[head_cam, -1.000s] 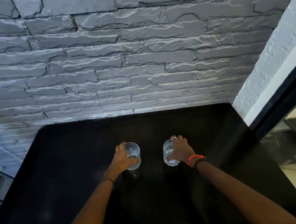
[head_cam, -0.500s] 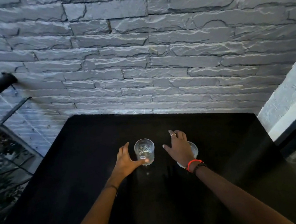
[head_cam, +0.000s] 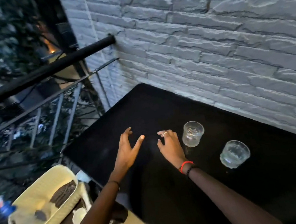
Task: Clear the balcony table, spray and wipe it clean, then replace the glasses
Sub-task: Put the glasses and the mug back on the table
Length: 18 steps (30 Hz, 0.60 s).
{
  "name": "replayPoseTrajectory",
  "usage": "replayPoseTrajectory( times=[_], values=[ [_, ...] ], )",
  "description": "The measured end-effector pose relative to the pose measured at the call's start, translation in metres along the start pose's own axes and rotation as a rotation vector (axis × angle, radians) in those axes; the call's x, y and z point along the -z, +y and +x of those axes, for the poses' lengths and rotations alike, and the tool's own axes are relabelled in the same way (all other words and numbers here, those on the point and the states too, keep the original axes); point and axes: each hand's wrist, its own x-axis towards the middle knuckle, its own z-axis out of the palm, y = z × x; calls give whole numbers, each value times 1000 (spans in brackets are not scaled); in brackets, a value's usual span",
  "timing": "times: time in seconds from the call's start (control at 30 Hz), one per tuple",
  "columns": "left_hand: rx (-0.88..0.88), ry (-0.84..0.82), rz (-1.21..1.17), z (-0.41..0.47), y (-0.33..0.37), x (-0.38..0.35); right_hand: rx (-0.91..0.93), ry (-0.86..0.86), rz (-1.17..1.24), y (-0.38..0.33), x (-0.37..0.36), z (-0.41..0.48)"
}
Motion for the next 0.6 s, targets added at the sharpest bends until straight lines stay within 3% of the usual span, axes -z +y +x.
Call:
replayPoseTrajectory(
  times=[0.33,0.6],
  values=[
    [137,429,32,-78,-82,120,219,-266,133,-106,-96,-43],
    [244,270,203,-154,-192,176,214,-405,337,-178,-183,-77]
  ],
)
